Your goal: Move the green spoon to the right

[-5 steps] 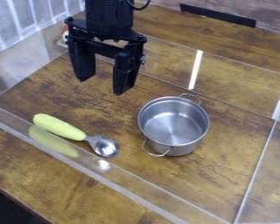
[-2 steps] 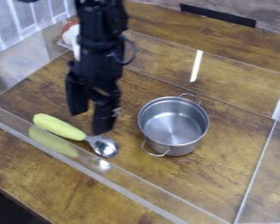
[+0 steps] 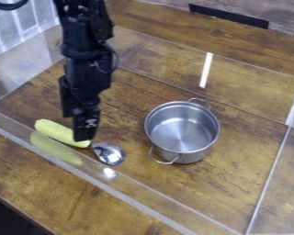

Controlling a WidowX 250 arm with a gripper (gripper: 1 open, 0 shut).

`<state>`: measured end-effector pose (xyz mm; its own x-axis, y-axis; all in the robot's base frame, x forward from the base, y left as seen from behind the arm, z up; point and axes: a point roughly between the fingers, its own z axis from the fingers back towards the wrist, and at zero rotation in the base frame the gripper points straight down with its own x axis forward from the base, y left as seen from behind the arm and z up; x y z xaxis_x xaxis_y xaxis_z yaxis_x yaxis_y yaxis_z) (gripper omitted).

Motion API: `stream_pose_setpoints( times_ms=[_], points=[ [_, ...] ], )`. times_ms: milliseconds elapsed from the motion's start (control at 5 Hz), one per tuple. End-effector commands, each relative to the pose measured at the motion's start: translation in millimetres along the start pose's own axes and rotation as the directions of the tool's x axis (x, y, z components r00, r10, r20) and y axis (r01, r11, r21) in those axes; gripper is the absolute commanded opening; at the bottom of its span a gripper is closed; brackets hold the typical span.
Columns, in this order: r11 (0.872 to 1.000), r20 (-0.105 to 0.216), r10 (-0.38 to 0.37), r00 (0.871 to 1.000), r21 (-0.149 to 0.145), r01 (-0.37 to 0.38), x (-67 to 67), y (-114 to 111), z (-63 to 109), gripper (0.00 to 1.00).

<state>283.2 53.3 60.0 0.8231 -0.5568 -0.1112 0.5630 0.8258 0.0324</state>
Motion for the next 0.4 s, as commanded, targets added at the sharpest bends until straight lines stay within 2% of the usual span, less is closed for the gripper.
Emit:
stream_pose_setpoints(
  times_ms=[0,200],
  points=[
    [0.991,0.018,-0.127,0.992,0.047,0.126,-8.1,19,-1.7,1.0],
    [0.969,0.009,-0.241,0.971,0.065,0.24,-17.3,38,1.7,1.0]
  ],
)
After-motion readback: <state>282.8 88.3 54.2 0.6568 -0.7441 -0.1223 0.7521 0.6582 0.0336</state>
